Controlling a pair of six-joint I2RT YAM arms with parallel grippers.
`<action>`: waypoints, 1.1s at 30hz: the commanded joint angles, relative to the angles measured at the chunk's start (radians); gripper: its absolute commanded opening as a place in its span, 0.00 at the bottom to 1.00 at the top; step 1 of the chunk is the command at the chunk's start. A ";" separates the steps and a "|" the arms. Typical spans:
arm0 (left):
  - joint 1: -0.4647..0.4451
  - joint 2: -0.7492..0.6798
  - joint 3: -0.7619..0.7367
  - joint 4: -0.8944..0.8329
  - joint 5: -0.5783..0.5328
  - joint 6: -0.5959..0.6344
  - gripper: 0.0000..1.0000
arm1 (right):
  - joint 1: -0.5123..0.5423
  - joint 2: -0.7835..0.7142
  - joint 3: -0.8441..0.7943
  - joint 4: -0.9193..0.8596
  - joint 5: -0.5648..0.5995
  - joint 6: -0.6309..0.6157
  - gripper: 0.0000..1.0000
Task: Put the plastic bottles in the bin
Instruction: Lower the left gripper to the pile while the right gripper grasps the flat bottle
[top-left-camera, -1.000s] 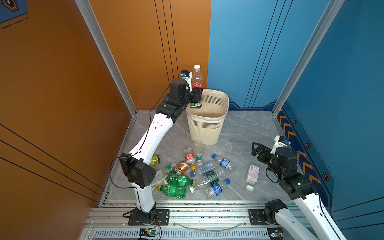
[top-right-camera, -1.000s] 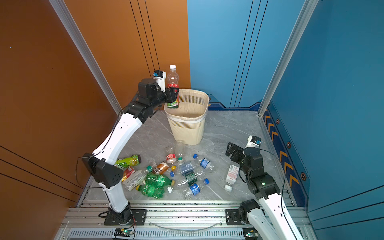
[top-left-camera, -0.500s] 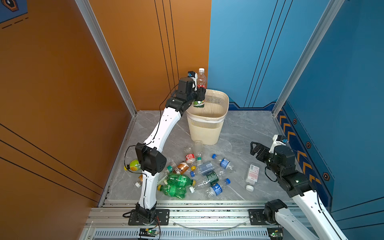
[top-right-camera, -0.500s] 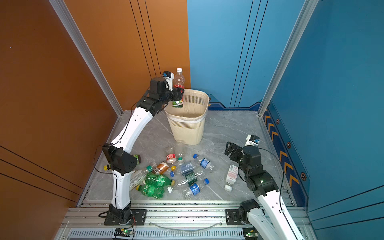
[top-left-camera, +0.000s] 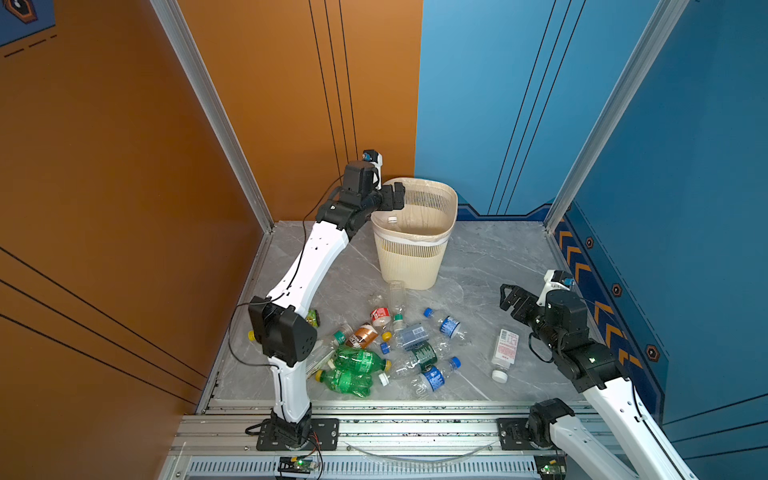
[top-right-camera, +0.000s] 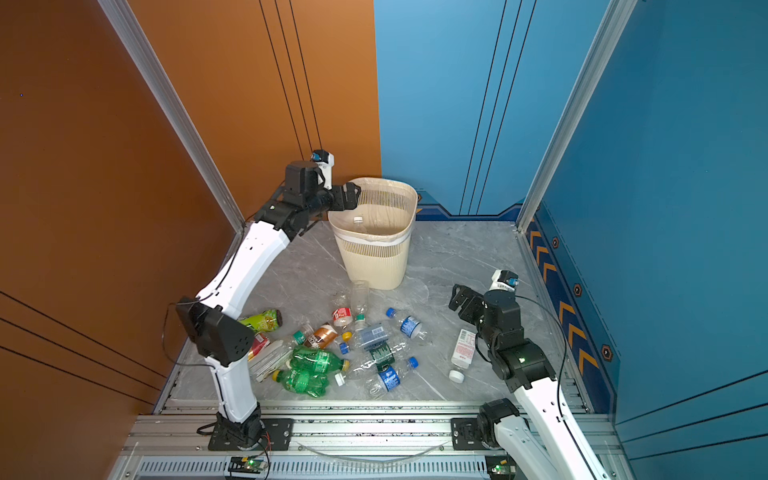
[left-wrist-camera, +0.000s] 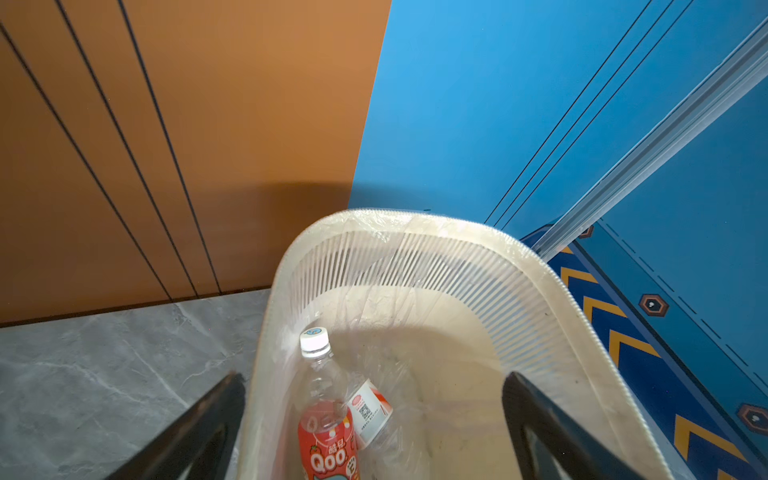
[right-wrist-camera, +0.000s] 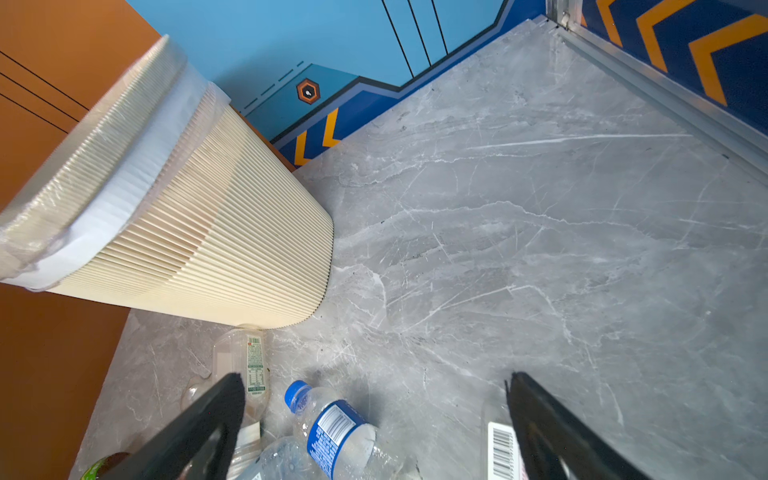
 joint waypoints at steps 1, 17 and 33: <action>0.011 -0.182 -0.164 0.052 -0.044 0.030 0.98 | -0.003 0.007 0.020 -0.075 -0.017 0.018 1.00; 0.064 -1.090 -1.310 0.088 -0.190 -0.194 0.98 | 0.034 -0.007 -0.060 -0.384 -0.037 0.119 1.00; 0.162 -1.234 -1.421 -0.017 -0.078 -0.296 0.98 | 0.096 0.039 -0.182 -0.336 0.019 0.162 1.00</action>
